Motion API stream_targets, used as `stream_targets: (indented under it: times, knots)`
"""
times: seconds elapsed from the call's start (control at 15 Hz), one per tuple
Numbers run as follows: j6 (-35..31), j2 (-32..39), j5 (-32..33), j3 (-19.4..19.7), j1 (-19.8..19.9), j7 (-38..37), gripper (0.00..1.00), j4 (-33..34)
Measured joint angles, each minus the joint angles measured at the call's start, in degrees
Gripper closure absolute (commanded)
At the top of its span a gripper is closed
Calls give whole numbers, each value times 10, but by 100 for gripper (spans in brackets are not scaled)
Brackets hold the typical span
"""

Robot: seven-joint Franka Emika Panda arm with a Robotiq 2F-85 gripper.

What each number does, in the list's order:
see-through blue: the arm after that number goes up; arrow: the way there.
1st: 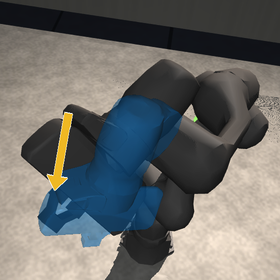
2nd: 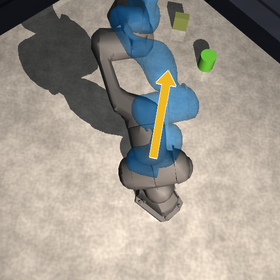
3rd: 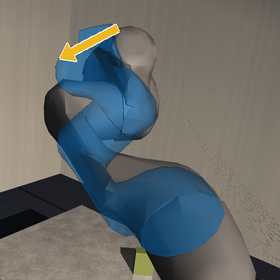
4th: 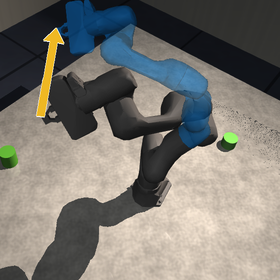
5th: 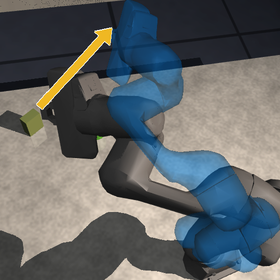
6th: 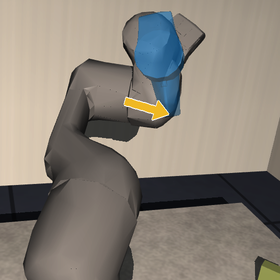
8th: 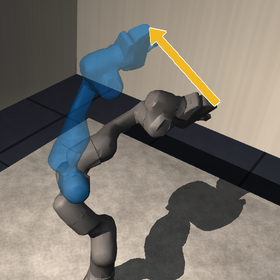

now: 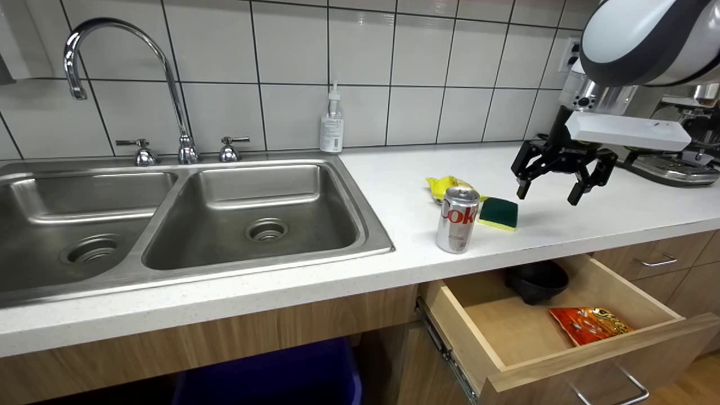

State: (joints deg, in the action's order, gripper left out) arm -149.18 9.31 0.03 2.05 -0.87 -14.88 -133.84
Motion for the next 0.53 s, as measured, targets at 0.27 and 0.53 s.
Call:
stream_targets:
  times: [0.27,0.53]
  knots:
    - [-1,0,0,0,0,0,0,0]
    - [-15,0,1,0,-2,3,0,11]
